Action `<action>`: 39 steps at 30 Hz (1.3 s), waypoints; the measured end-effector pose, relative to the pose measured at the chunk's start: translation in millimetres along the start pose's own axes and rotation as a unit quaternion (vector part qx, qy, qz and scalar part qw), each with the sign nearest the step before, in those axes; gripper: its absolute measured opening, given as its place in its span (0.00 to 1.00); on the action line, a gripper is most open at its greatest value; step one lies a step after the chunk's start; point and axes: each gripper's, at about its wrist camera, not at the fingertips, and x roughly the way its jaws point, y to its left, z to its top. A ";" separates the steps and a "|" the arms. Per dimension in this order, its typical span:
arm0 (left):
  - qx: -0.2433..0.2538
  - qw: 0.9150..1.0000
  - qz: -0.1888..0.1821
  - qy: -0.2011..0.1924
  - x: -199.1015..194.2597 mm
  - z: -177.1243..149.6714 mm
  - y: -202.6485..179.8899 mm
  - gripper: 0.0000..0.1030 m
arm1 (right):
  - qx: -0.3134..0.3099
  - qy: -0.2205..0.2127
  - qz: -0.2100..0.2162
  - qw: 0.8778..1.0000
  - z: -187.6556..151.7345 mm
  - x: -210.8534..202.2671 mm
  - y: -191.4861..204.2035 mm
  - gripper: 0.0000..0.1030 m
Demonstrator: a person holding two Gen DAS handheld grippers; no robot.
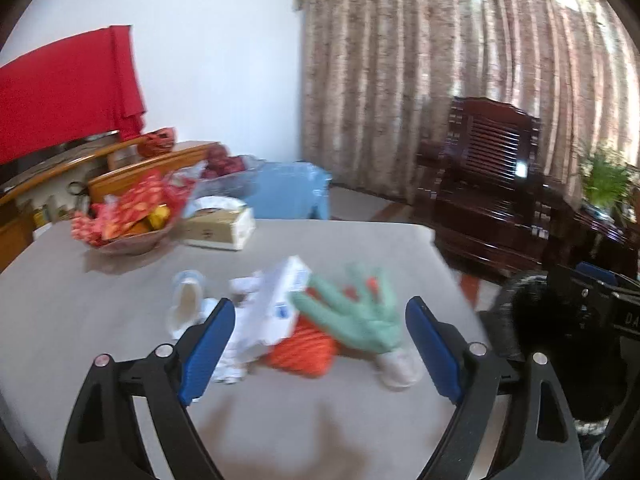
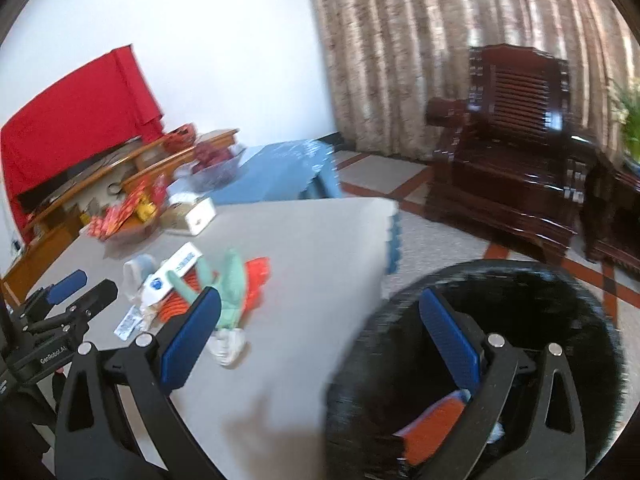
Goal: Collect trash
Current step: 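Grasp the second green glove with the right gripper, then grasp the white tissue box with the left gripper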
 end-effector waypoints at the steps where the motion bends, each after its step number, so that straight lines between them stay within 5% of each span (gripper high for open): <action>1: -0.003 1.000 0.007 0.001 1.6 -1.7 6.5 0.83 | -0.006 0.002 0.003 1.000 -1.1 6.1 7.9 0.94; 8: -0.020 0.999 0.036 0.017 13.2 -15.8 39.9 0.83 | -0.051 0.020 0.022 0.998 -6.1 53.9 59.9 0.93; 12: -0.030 0.998 0.043 0.027 20.5 -20.9 53.0 0.83 | -0.073 0.045 0.030 0.996 -11.3 82.8 77.1 0.83; 28: -0.040 0.997 0.051 0.041 36.5 -29.1 70.4 0.83 | -0.101 0.121 0.037 0.987 -33.0 145.9 98.2 0.64; 34: -0.036 0.997 0.047 0.042 40.8 -30.1 65.6 0.83 | -0.101 0.135 0.052 0.984 -39.0 150.0 97.3 0.37; 39: -0.032 0.998 0.044 0.044 45.4 -28.7 58.7 0.83 | -0.097 0.123 0.069 0.985 -35.3 138.7 95.5 0.27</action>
